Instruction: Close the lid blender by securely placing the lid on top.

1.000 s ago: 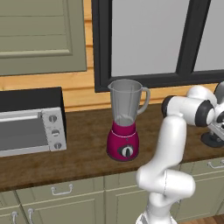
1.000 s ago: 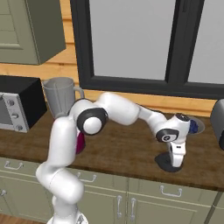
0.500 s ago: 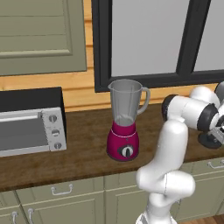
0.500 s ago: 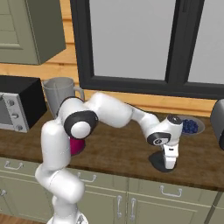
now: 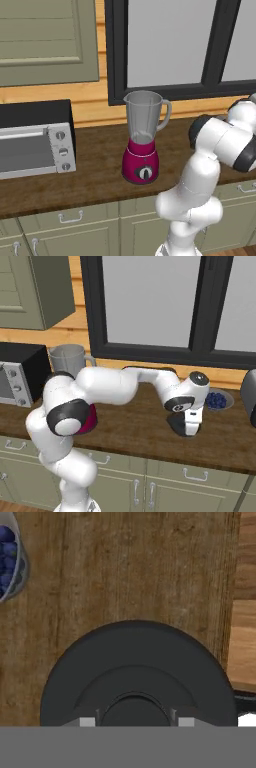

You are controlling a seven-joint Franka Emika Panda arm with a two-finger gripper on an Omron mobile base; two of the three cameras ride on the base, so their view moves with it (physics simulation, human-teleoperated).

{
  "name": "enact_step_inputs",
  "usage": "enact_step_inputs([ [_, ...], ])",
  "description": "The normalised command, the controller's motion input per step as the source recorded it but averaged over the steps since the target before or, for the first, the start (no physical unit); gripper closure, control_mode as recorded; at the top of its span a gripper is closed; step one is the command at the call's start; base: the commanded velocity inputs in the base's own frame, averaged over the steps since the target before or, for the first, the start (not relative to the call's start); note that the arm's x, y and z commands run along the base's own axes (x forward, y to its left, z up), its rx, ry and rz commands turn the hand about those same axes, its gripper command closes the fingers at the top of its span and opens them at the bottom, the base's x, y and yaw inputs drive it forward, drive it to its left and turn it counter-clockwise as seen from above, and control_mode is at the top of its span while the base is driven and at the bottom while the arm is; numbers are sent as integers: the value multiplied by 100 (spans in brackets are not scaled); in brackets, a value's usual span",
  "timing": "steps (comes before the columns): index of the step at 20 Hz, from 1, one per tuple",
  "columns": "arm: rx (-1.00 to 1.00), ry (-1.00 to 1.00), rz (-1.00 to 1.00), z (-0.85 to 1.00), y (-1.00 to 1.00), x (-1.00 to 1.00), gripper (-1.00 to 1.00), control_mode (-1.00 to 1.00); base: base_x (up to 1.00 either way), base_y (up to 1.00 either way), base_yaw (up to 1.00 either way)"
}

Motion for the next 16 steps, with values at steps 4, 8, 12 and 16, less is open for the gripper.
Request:
enact_step_inputs([
  [4, 0, -20, -12, 98, 72, 0, 100, -100, 0, 0, 0],
  [8, -2, -23, -22, 82, 100, 0, 100, -100, 0, 0, 0],
  [12, -1, -17, -10, 29, 48, -20, 100, -100, 0, 0, 0],
  [16, 0, -14, -2, 55, 36, -36, 100, -100, 0, 0, 0],
])
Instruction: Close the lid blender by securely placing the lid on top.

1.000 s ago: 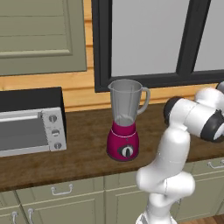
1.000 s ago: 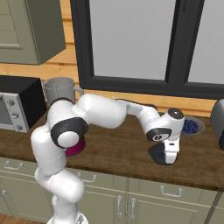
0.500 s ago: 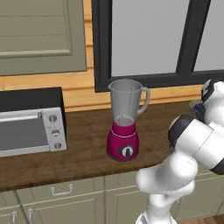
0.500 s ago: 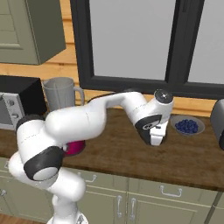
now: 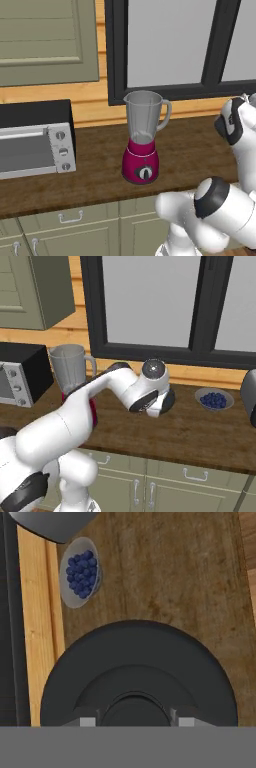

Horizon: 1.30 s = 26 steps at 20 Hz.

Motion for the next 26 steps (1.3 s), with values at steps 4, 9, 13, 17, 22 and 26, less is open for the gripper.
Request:
enact_step_inputs([
  [4, 0, -1, 0, 100, 39, -27, 100, -100, 0, 0, 0],
  [9, 0, 0, 0, 100, 37, -33, 100, -100, 0, 0, 0],
  [13, 0, 0, 0, 93, 38, -41, 100, -100, 0, 0, 0],
  [17, 1, 3, 0, 59, 71, -36, 100, -100, 0, 0, 0],
  [22, 0, 5, 0, 39, 83, -22, 100, -100, 0, 0, 0],
  [26, 0, 3, 0, 39, 81, 0, 100, -100, 0, 0, 0],
])
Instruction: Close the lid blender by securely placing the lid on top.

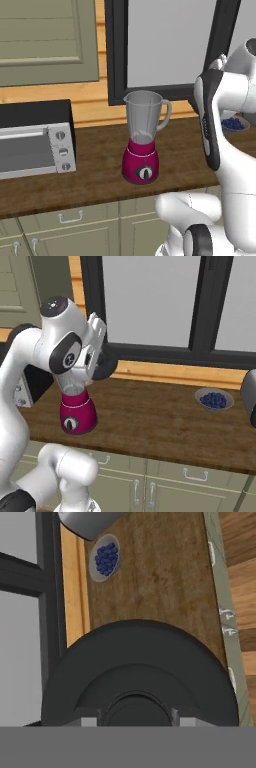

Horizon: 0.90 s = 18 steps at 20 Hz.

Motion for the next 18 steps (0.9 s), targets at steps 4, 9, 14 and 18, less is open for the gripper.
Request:
enact_step_inputs([
  [4, 2, 1, 0, 28, 79, 0, 100, -100, 0, 0, 0],
  [9, 2, 1, 1, 4, 28, -10, 100, -100, 0, 0, 0],
  [14, 6, 16, 0, 27, 35, 33, 100, -100, 0, 0, 0],
  [18, 4, 13, 0, 0, 25, 22, 100, -100, 0, 0, 0],
])
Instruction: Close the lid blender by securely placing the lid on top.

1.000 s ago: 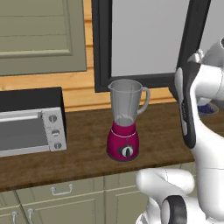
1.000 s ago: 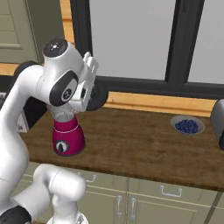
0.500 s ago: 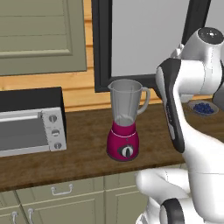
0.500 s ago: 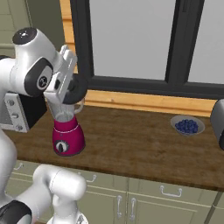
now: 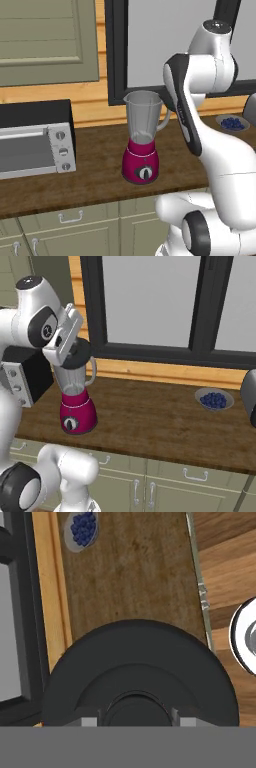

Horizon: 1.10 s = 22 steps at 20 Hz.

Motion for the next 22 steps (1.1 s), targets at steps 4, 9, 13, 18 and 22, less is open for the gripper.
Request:
enact_step_inputs([
  [4, 1, 4, 0, 0, 11, 3, 100, -100, 0, 0, 0],
  [9, 0, 8, 0, 0, 34, 41, 100, -100, 0, 0, 0],
  [13, 0, 1, 0, -2, 33, 34, 100, -100, 0, 0, 0],
  [18, 0, 0, 0, 0, 15, 44, 100, -100, 0, 0, 0],
  [22, 0, 1, 0, 0, 11, 53, 100, -100, 0, 0, 0],
])
